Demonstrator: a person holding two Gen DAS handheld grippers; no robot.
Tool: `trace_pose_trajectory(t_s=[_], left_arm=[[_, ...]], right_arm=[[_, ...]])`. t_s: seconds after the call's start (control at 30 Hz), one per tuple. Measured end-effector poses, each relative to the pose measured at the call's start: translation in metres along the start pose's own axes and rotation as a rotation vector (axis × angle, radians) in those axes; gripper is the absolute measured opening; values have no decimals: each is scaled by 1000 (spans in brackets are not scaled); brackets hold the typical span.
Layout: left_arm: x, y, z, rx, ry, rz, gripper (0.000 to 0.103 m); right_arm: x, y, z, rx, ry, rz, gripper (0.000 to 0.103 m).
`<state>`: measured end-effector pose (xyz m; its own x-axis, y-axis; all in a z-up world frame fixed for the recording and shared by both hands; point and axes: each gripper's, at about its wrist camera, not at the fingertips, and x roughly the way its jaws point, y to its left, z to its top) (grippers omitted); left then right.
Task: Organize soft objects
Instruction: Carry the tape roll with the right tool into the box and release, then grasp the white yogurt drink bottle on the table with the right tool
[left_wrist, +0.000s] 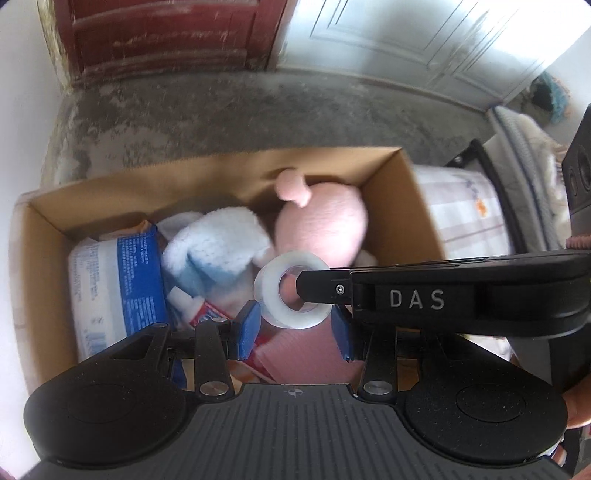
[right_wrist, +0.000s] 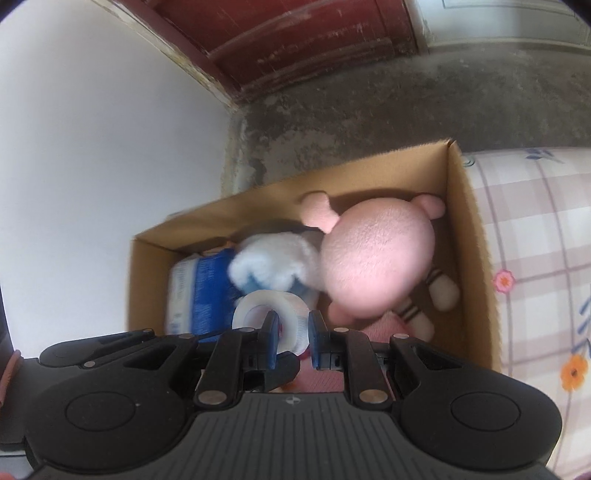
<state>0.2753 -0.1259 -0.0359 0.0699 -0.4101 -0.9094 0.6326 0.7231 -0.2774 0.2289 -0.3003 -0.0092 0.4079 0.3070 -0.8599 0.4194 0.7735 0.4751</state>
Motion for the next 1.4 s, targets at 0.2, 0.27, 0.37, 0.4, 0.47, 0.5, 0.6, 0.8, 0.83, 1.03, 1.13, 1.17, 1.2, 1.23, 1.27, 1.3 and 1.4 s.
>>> trace_pose_trajectory(t_s=[0.2,0.27,0.37,0.4,0.47,0.5,0.6,0.8,0.83,1.03,1.13,1.17,1.2,1.23,1.27,1.3,1.4], left_arm=[[27,11,1,-21,63,47,45],[28,13,0,-29,74,45,45],[23,13,-4,-29,70,47,45],[21,13,-5,-28,67,48,45],[14,12,-9,-30,57,48,45],[12,13,-8,-33,51,45,45],[-5,10,-13,-46,26,39,46],[-50,4,-36,-83,-16,9,48],[-58,2,-43,-83,-19,10,48],[-94,-7,-81,-49,5,20,48],[-99,-11,-101,-32,38,28,49],[-99,-12,-108,-29,54,23,49],[-97,-13,-115,-26,70,20,49],[-94,-15,-122,-22,91,18,49],[-90,-17,-129,-15,113,16,49],[-85,-19,-136,-7,136,13,49],[-70,-29,-157,28,184,1,50]], right_arm=[[35,-11,-3,9,32,-29,20],[37,-13,-7,14,34,-37,20],[30,-14,-10,11,24,-45,20],[26,-13,-11,8,19,-46,20],[17,-11,-11,-2,6,-52,20],[11,-9,-11,-5,-4,-48,20],[-14,-6,-15,-6,-44,-14,21],[-81,-3,-49,31,-121,58,40],[-91,-3,-57,41,-130,60,48],[-140,-9,-113,100,-151,63,58],[-152,-14,-141,151,-129,71,58],[-154,-15,-150,167,-121,72,58],[-157,-17,-159,178,-112,72,58],[-157,-19,-170,191,-103,65,58],[-157,-22,-181,206,-88,54,59],[-156,-24,-193,222,-69,45,59],[-149,-37,-222,280,-35,39,59]])
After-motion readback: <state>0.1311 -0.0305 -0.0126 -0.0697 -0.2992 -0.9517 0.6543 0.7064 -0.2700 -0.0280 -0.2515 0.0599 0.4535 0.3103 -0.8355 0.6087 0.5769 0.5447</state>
